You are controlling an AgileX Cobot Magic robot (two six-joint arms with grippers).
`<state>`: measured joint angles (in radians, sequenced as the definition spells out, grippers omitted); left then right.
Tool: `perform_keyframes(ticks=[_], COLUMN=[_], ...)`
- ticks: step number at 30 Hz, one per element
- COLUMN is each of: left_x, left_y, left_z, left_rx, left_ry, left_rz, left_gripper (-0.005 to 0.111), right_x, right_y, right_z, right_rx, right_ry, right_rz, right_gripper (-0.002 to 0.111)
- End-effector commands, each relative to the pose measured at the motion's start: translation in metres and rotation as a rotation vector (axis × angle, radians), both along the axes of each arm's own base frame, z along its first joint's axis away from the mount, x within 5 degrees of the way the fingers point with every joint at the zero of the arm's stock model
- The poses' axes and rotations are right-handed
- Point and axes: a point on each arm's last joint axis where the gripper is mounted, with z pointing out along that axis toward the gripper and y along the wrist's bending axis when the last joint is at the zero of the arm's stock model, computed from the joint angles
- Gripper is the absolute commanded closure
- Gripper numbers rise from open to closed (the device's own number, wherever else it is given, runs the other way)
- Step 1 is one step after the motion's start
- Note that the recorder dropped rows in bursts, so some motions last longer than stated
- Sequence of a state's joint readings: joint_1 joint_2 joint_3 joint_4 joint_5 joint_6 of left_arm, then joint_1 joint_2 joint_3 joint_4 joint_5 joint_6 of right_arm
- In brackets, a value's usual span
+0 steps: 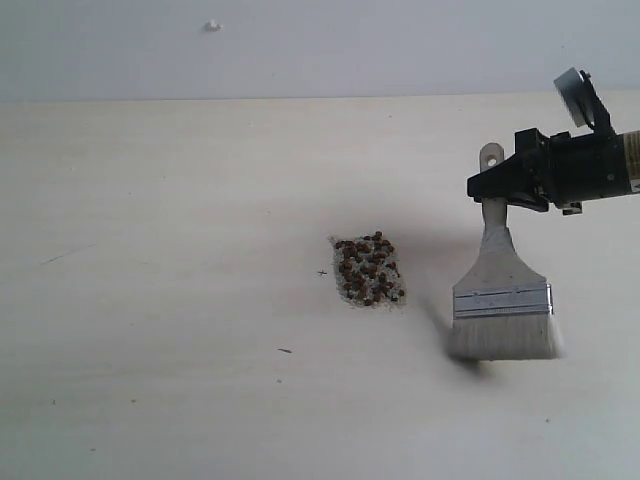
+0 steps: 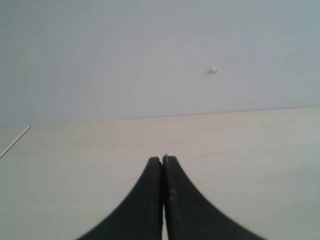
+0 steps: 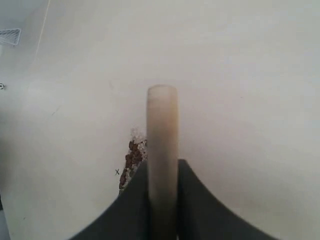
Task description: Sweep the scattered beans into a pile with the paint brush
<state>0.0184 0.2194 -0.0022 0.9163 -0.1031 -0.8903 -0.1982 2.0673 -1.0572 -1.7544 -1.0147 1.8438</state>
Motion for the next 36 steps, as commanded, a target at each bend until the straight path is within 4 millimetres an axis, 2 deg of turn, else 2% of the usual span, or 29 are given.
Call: perform_keyframes(ticks=[1, 11, 15, 18, 21, 25, 27, 28, 29, 30, 31, 32, 33, 34, 36], left_x=[0.000, 0.000, 0.000, 0.000, 0.000, 0.000, 0.000, 0.000, 0.000, 0.000, 0.000, 0.000, 0.000, 0.000, 0.000], left_y=[0.000, 0.000, 0.000, 0.000, 0.000, 0.000, 0.000, 0.000, 0.000, 0.000, 0.000, 0.000, 0.000, 0.000, 0.000], left_z=[0.000, 0.000, 0.000, 0.000, 0.000, 0.000, 0.000, 0.000, 0.000, 0.000, 0.000, 0.000, 0.000, 0.000, 0.000], left_rx=[-0.002, -0.002, -0.002, -0.002, -0.002, -0.002, -0.002, -0.002, -0.002, -0.002, -0.002, -0.002, -0.002, -0.002, -0.002], left_ry=[-0.002, -0.002, -0.002, -0.002, -0.002, -0.002, -0.002, -0.002, -0.002, -0.002, -0.002, -0.002, -0.002, -0.002, -0.002], left_rz=[0.002, 0.002, 0.002, 0.002, 0.002, 0.002, 0.002, 0.002, 0.002, 0.002, 0.002, 0.002, 0.002, 0.002, 0.002], left_gripper=[0.107, 0.107, 0.107, 0.107, 0.107, 0.107, 0.107, 0.107, 0.107, 0.107, 0.107, 0.107, 0.107, 0.107, 0.107], right_x=[0.000, 0.001, 0.003, 0.005, 0.006, 0.002, -0.002, -0.007, -0.018, -0.037, -0.048, -0.072, -0.087, -0.116, -0.156], right_y=[0.000, -0.002, -0.004, -0.007, -0.010, -0.014, -0.018, -0.018, -0.018, -0.019, -0.021, -0.023, -0.024, -0.026, -0.028], right_z=[-0.004, -0.004, 0.002, 0.014, 0.037, 0.079, 0.098, 0.109, 0.126, 0.140, 0.145, 0.153, 0.156, 0.159, 0.160], right_rx=[-0.005, -0.026, -0.058, -0.099, -0.142, -0.186, -0.170, -0.161, -0.179, -0.229, -0.263, -0.323, -0.358, -0.437, -0.515], right_ry=[0.004, -0.002, -0.026, -0.049, -0.114, -0.202, -0.214, -0.231, -0.287, -0.338, -0.355, -0.388, -0.407, -0.458, -0.519], right_rz=[-0.009, -0.023, -0.045, -0.091, -0.129, -0.216, -0.273, -0.280, -0.288, -0.335, -0.378, -0.456, -0.504, -0.577, -0.685], right_gripper=[0.099, 0.070, 0.064, 0.062, 0.062, 0.062, 0.069, 0.078, 0.099, 0.108, 0.108, 0.108, 0.108, 0.108, 0.108])
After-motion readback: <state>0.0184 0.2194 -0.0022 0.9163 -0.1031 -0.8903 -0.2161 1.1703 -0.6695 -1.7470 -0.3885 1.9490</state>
